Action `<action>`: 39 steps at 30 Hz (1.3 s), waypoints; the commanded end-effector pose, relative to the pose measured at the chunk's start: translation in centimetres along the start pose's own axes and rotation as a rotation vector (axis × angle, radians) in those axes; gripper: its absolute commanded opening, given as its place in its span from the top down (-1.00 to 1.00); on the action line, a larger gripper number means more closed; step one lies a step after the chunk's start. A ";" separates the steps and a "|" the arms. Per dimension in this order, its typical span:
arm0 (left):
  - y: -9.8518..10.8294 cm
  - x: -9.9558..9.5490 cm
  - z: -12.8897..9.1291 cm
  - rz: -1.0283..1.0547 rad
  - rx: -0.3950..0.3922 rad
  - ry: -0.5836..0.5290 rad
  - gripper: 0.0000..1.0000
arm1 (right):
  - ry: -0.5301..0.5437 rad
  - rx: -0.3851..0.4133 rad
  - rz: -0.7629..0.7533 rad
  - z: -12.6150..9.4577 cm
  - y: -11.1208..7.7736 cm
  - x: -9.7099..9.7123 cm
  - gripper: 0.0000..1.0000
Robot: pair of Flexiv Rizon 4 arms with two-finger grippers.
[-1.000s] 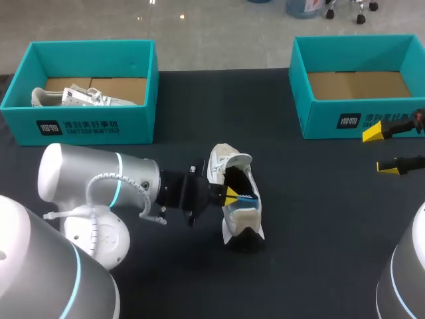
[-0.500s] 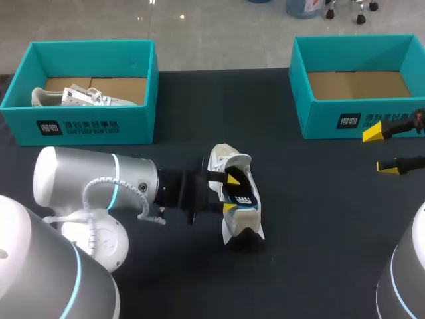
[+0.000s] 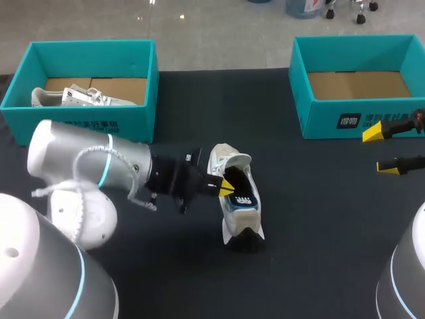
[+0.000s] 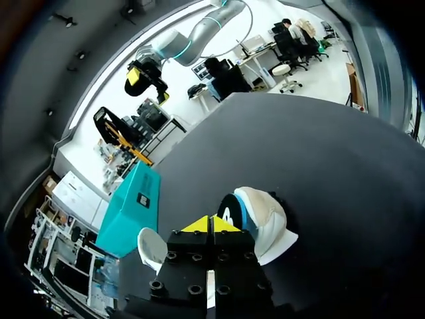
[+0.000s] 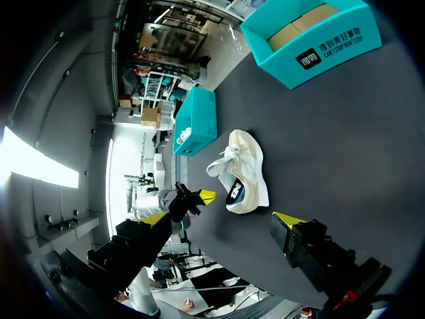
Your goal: Take the shoe out of the shoebox, open the shoe tongue, remove and reinsert the insole, then place the shoe into the shoebox
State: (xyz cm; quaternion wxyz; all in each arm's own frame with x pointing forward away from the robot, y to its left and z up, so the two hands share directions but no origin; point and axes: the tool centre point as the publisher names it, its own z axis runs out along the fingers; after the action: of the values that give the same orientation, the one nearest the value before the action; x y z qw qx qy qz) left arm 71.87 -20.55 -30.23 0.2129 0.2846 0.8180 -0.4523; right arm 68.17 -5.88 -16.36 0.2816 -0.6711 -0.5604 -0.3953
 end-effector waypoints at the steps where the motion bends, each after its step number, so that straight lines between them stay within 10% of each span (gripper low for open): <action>1: 0.2 -1.4 -1.7 0.025 0.004 0.269 1.00 | -0.003 0.000 0.002 0.0 0.0 0.0 -1.00; 21: -2.0 -1.2 -2.3 0.016 0.004 0.793 1.00 | -0.003 0.000 0.002 0.0 0.0 0.0 -1.00; 39: -1.7 -1.2 -2.2 0.088 0.035 0.811 1.00 | -0.003 0.000 0.002 0.0 0.0 0.0 -1.00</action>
State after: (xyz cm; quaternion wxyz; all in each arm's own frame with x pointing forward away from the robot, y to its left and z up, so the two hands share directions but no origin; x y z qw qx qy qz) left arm 70.86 -19.60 -26.99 -0.0944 0.4590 0.8216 -0.3246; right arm 68.17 -5.88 -16.36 0.2816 -0.6711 -0.5604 -0.3953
